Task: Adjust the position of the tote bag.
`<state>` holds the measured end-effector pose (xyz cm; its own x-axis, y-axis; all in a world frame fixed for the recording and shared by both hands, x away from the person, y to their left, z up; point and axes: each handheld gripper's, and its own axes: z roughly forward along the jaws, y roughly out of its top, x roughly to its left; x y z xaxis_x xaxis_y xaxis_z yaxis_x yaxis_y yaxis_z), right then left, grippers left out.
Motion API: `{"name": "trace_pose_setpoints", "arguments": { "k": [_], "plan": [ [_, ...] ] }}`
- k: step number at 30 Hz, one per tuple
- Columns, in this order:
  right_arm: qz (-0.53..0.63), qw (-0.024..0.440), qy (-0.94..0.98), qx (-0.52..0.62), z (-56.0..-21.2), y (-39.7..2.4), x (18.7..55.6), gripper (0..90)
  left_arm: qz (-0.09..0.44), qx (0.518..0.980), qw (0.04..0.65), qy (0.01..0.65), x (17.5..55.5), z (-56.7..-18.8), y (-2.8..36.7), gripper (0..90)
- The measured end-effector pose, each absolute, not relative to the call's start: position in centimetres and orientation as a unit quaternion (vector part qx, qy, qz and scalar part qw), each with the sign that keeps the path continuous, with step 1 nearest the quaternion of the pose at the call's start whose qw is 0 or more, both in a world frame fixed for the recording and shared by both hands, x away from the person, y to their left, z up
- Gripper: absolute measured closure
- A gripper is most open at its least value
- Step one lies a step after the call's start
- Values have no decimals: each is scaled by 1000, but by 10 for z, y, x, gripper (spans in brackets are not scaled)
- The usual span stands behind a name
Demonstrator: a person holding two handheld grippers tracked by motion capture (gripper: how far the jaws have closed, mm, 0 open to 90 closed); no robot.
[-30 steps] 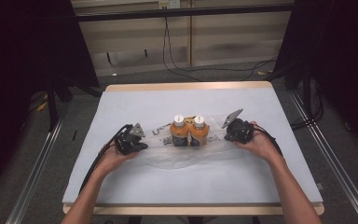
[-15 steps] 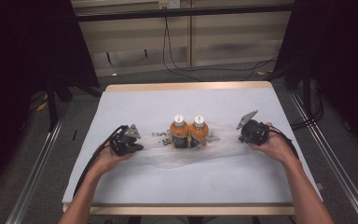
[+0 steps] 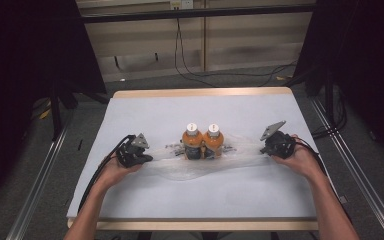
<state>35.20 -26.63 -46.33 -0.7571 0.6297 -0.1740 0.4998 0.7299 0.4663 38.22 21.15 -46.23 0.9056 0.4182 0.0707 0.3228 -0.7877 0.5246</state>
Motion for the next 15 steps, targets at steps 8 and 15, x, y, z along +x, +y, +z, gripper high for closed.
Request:
{"name": "trace_pose_setpoints", "arguments": {
  "k": [8, 15],
  "plan": [
    [216, 162, 908, 320, -463, -265, 354, 900, 54, 921, 316, 221, 383, -464, 219, 900],
    [258, 157, 900, 313, -454, -262, 350, 900, 48, 906, 358, 219, 378, -457, 216, 900]
  ]
}}
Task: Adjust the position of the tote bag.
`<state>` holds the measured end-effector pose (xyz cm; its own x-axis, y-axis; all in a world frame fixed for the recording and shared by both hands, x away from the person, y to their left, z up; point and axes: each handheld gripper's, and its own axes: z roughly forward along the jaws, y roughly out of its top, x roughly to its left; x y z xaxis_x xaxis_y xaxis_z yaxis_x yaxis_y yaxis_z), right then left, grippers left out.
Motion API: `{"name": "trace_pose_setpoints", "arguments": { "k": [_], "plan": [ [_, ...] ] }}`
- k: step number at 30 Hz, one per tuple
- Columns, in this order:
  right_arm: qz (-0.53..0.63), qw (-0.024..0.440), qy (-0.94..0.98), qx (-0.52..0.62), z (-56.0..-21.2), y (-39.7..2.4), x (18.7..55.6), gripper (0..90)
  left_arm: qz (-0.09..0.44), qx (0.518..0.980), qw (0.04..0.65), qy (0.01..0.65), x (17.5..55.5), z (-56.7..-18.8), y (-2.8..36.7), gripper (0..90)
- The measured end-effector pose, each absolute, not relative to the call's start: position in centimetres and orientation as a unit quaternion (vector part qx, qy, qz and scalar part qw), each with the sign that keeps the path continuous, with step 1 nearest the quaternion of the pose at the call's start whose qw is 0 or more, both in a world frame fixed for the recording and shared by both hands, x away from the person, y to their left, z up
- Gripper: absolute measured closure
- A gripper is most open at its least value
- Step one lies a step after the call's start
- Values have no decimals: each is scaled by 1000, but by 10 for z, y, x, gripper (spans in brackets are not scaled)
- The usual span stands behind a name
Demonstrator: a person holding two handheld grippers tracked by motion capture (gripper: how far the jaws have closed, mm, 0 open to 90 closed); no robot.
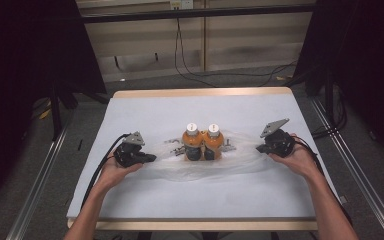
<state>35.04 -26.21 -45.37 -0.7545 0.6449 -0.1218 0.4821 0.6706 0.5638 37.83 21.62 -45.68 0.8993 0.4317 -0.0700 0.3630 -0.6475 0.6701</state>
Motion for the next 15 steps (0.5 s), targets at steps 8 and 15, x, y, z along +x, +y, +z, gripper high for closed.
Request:
{"name": "trace_pose_setpoints", "arguments": {
  "k": [8, 15],
  "plan": [
    [292, 148, 893, 309, -450, -262, 349, 900, 46, 899, 379, 216, 376, -452, 215, 900],
    [326, 141, 880, 316, -445, -264, 349, 900, 40, 890, 403, 211, 374, -449, 212, 900]
  ]
}}
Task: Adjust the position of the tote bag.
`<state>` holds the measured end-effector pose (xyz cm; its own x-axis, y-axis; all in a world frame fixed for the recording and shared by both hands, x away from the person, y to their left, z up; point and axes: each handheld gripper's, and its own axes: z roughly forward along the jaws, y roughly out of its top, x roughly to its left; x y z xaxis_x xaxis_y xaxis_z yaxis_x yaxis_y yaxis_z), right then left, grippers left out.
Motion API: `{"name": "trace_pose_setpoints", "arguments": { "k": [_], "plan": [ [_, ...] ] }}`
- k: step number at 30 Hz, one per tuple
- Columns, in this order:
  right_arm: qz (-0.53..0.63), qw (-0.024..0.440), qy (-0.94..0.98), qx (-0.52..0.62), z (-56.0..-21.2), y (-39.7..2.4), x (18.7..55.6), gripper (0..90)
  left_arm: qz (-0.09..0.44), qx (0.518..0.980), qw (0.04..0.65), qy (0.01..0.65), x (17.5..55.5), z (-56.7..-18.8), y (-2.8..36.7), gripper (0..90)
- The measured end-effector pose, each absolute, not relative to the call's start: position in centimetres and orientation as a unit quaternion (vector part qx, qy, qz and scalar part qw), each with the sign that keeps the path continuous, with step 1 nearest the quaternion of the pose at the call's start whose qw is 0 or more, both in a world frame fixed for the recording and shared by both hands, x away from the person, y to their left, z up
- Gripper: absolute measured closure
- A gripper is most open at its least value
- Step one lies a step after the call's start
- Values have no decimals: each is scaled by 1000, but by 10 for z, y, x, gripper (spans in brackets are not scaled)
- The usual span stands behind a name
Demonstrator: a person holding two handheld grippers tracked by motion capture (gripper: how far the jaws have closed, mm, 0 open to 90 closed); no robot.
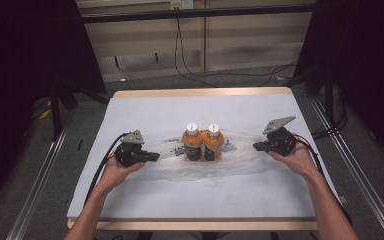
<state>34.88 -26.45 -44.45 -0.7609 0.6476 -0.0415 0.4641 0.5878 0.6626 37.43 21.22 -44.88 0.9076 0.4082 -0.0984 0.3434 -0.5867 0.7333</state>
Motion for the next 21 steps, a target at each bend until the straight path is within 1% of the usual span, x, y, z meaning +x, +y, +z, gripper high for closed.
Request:
{"name": "trace_pose_setpoints", "arguments": {
  "k": [3, 10, 14, 21],
  "plan": [
    [354, 131, 870, 316, -442, -266, 350, 900, 36, 887, 408, 210, 374, -448, 213, 900],
    [386, 128, 858, 313, -435, -265, 347, 900, 36, 869, 443, 216, 372, -442, 215, 899],
    [401, 130, 852, 311, -431, -264, 345, 900, 42, 868, 446, 215, 370, -439, 213, 879],
    [428, 126, 838, 314, -427, -256, 345, 900, 43, 863, 456, 215, 365, -434, 206, 883]
  ]
}}
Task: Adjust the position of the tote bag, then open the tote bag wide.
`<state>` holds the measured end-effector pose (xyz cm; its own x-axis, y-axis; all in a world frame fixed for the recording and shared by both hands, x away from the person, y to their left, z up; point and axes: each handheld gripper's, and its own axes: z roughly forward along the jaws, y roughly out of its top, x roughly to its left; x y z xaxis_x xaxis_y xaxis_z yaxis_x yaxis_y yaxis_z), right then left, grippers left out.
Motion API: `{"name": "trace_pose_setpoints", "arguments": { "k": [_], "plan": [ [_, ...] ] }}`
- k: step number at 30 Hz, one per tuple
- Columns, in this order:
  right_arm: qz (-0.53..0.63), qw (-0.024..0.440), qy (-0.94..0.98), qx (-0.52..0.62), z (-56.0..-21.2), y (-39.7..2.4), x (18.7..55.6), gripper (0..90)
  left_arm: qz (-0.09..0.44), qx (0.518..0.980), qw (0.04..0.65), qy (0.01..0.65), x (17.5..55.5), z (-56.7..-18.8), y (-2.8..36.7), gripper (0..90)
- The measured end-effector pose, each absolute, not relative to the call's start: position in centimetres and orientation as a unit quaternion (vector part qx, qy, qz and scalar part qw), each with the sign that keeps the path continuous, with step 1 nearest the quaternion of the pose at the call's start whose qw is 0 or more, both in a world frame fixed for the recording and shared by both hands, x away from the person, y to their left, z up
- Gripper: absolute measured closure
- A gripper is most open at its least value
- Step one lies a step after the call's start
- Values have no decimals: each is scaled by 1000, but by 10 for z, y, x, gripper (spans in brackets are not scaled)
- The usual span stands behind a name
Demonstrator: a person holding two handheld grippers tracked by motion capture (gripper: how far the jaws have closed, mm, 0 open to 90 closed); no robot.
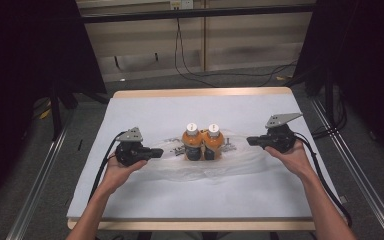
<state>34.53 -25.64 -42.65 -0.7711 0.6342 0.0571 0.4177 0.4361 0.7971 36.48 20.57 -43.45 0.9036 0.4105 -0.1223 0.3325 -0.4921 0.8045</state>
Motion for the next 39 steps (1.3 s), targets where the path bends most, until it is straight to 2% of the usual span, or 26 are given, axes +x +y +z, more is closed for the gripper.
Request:
{"name": "trace_pose_setpoints", "arguments": {
  "k": [28, 39],
  "plan": [
    [454, 106, 832, 300, -420, -210, 350, 900, 19, 858, 485, 167, 341, -429, 141, 899],
    [467, 96, 830, 290, -416, -196, 375, 900, 15, 858, 490, 154, 343, -434, 110, 900]
  ]
}}
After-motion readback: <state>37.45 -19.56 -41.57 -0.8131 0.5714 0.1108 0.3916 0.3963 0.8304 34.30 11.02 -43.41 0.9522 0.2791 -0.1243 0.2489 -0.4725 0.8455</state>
